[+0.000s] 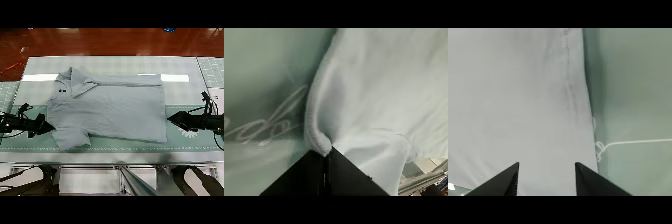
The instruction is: Fold the shirts.
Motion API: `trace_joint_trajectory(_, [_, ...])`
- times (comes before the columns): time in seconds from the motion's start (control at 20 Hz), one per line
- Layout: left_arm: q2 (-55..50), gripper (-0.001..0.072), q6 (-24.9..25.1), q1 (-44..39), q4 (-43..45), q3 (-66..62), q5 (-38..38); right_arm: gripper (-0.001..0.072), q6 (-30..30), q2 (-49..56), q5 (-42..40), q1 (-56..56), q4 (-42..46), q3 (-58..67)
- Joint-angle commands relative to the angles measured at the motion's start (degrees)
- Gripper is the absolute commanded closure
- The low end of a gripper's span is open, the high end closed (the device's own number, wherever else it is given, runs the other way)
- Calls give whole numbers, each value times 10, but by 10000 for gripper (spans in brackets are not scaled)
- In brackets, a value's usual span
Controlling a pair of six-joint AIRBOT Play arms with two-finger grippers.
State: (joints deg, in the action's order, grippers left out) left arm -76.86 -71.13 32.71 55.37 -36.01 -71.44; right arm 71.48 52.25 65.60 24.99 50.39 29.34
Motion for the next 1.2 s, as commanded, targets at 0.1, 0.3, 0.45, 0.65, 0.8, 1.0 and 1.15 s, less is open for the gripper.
trace_joint_trajectory(0.1, [-7, 689, 6, -16, 2, -3, 10, 304, 103, -1, -2, 74, 135, -10])
trace_joint_trajectory(0.3, [-7, 689, 10, -17, 2, -3, 10, 304, 90, -1, 71, 105, 125, -60])
trace_joint_trajectory(0.45, [-7, 690, 10, -17, 2, -3, 10, 304, 68, 3, 74, 94, 78, -94])
trace_joint_trajectory(0.65, [-7, 689, 10, -17, 2, -3, 10, 304, 66, 51, 44, 23, 39, -99])
trace_joint_trajectory(0.8, [-7, 690, 10, -17, 2, -3, 10, 305, 60, 96, -25, -29, -35, -96])
trace_joint_trajectory(1.0, [-6, 689, 15, -17, 1, -10, -9, 682, -5, 129, -57, -127, -118, -74])
trace_joint_trajectory(1.15, [9, 689, 37, -17, -70, -67, -51, 682, -4, 100, -23, -144, -108, 20])
